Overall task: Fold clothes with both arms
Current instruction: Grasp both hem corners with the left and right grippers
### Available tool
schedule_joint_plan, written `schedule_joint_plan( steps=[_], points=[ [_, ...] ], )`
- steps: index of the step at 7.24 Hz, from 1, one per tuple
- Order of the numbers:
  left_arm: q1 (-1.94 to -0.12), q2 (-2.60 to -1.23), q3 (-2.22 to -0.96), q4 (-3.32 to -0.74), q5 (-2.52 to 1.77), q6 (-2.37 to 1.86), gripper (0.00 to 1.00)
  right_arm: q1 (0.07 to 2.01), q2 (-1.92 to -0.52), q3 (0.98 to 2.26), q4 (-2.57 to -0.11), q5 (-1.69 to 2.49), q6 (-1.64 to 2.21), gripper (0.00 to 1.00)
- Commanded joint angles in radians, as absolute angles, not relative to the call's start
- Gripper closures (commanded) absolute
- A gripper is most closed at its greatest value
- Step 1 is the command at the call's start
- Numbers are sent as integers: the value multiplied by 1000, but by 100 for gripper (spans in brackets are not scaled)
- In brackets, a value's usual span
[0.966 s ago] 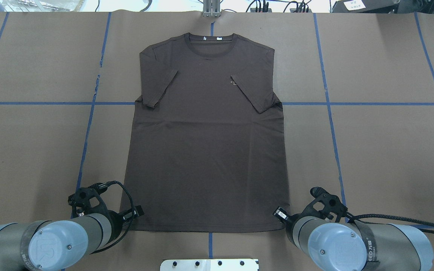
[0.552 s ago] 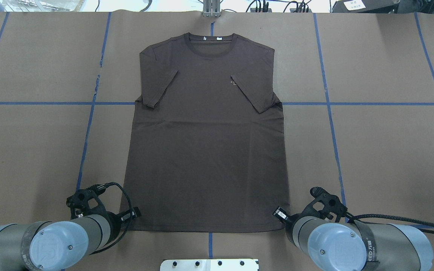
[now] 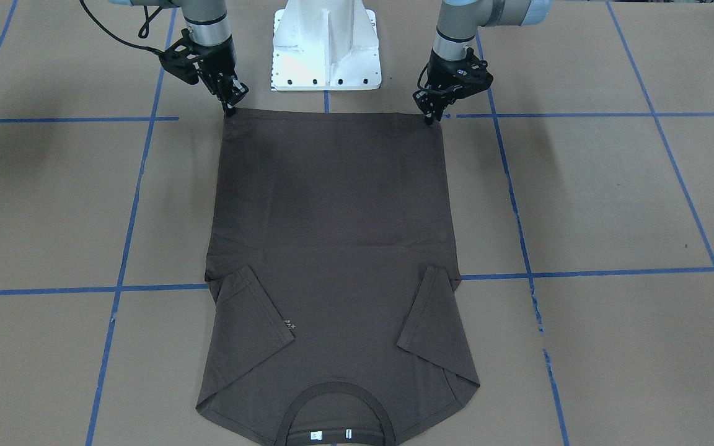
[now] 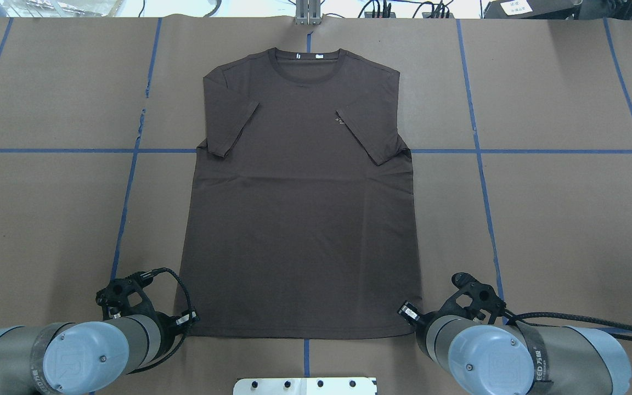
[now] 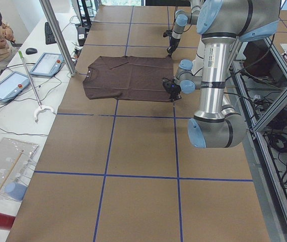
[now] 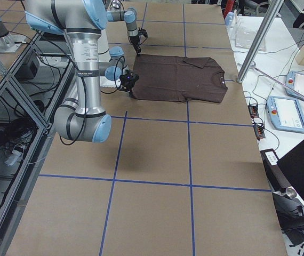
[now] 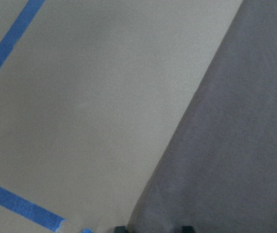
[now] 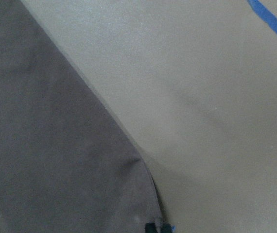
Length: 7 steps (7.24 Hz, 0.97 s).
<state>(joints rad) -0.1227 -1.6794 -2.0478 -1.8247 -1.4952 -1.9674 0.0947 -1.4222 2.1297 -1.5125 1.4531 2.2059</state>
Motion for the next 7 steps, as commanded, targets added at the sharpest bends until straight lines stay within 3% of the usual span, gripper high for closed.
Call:
schedule_joint_plan(
  steps=[1, 7],
  points=[
    [-124, -1675, -2106, -1821, -1575, -1968, 100, 107, -1472, 2167, -1513, 1466, 2204, 100],
    [-103, -1687, -2351, -1732, -1674, -2049, 100, 144, -1542, 2426, -1614, 1577, 2198, 100]
  ],
)
